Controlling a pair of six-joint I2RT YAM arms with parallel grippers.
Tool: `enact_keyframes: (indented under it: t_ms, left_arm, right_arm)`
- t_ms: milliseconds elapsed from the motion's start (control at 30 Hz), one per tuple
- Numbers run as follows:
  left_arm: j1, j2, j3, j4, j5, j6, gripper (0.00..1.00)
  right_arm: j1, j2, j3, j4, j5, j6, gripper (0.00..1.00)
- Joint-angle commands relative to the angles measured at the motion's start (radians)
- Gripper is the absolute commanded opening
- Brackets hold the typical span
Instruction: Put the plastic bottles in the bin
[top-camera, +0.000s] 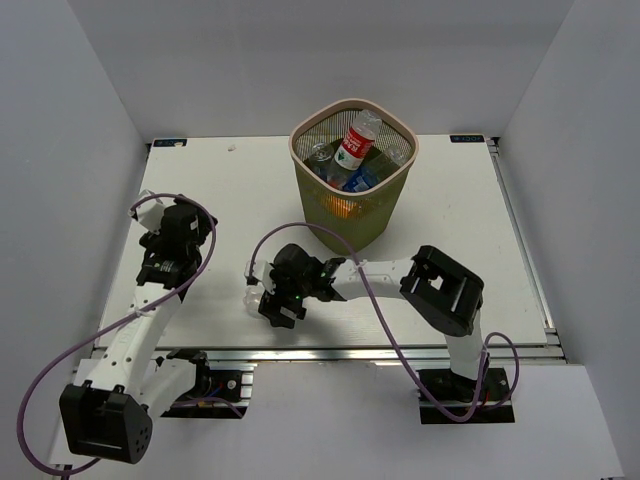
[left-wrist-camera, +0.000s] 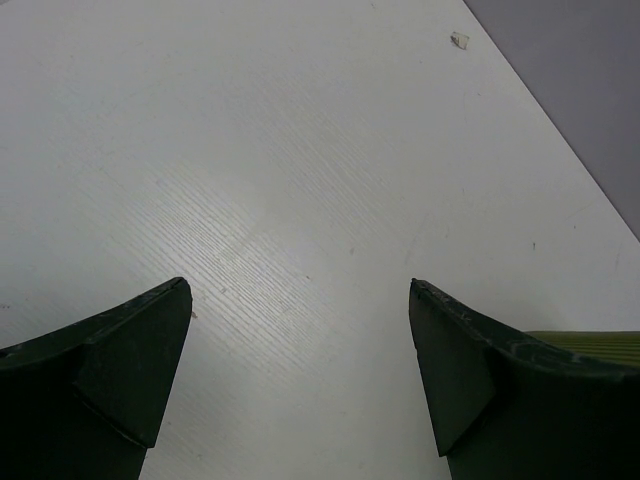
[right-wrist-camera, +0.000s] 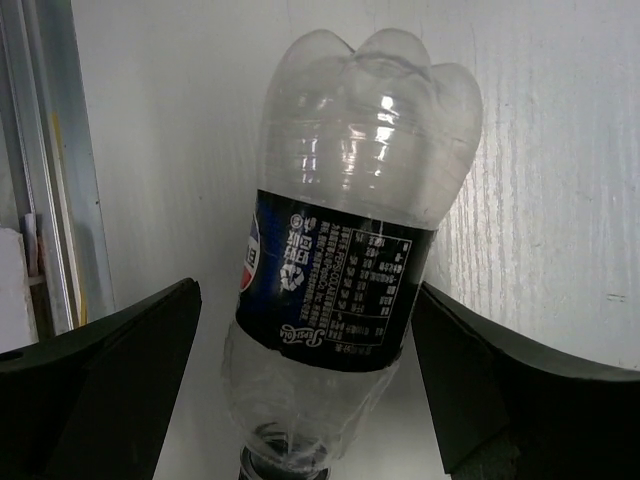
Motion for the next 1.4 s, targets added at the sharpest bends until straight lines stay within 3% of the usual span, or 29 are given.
enact_keyframes:
  t_ms: [0, 100, 333, 467, 733, 900, 1100, 1200, 1367]
  left_arm:
    - [0.001, 0.001, -0.01, 0.02, -0.03, 0.012, 0.98]
    - [0.001, 0.004, -0.016, 0.028, -0.048, 0.026, 0.98]
    - [0.001, 0.025, -0.016, 0.02, -0.07, 0.032, 0.98]
    - [0.001, 0.021, -0.019, 0.036, -0.053, 0.038, 0.98]
    - [0.002, 0.025, -0.019, 0.054, -0.033, 0.05, 0.98]
    - [0.002, 0.024, -0.022, 0.056, -0.028, 0.054, 0.98]
    - [0.002, 0.025, -0.03, 0.062, -0.025, 0.055, 0.98]
    - [0.002, 0.028, -0.03, 0.063, -0.027, 0.058, 0.98]
    - [0.002, 0.03, -0.033, 0.065, -0.036, 0.063, 0.98]
  right_arm:
    - [0.006, -0.012, 0.021, 0.082, 0.001, 0.013, 0.89]
    - [0.006, -0.066, -0.014, 0.107, -0.022, 0.0, 0.81]
    - [0.006, -0.242, -0.045, 0.106, 0.008, 0.01, 0.47]
    - [0.004, -0.32, -0.022, 0.065, 0.039, 0.007, 0.35]
    - [-0.078, -0.529, 0.181, -0.09, 0.189, -0.023, 0.4]
    - [-0.253, -0.515, 0.424, -0.234, 0.267, -0.021, 0.39]
    - [-0.399, -0.436, 0.539, -0.345, 0.313, -0.035, 0.4]
    - [-0.436, -0.402, 0.574, -0.374, 0.306, -0.036, 0.45]
    - [-0.451, -0.376, 0.602, -0.397, 0.312, -0.038, 0.79]
